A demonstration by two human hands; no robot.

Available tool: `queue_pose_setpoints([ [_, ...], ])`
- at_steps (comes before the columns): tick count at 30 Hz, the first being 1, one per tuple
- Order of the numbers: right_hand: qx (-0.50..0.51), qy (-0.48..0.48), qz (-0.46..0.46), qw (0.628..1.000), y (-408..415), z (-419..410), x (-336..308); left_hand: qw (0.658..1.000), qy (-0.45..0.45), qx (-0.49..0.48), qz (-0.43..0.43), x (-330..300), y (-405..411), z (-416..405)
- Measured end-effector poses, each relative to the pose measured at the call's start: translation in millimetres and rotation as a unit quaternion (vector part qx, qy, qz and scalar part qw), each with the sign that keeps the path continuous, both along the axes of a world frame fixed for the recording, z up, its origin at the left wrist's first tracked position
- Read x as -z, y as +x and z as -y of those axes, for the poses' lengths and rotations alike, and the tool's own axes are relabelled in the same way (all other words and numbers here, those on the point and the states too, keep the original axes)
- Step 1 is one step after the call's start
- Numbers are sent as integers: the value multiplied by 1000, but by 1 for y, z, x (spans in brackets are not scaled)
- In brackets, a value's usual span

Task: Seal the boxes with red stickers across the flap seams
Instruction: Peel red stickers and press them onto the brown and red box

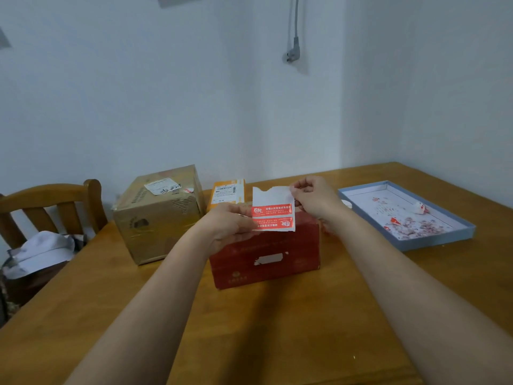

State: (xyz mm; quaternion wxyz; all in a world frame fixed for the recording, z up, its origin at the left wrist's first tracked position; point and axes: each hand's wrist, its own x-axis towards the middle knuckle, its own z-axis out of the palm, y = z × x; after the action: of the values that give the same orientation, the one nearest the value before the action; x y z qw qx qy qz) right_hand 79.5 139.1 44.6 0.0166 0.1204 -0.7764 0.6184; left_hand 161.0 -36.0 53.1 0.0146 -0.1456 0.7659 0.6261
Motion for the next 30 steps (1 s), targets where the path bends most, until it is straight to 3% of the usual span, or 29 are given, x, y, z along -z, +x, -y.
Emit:
queue_pose_setpoints([
  [3, 40, 26, -32, 998, -5, 6, 4, 999, 24, -37, -24, 5, -8, 5],
  [6, 110, 71, -161, 978, -1, 12, 4, 996, 23, -80, -36, 9, -14, 7],
  [9, 58, 84, -242, 965, 5, 19, -1, 993, 28, -105, -41, 10, -15, 5],
  [13, -43, 144, -231, 961, 10, 32, 0, 992, 64, -102, -47, 7, -14, -1],
  [30, -49, 85, -209, 973, 11, 31, 7, 982, 174, -58, -49, 6, -13, -9],
])
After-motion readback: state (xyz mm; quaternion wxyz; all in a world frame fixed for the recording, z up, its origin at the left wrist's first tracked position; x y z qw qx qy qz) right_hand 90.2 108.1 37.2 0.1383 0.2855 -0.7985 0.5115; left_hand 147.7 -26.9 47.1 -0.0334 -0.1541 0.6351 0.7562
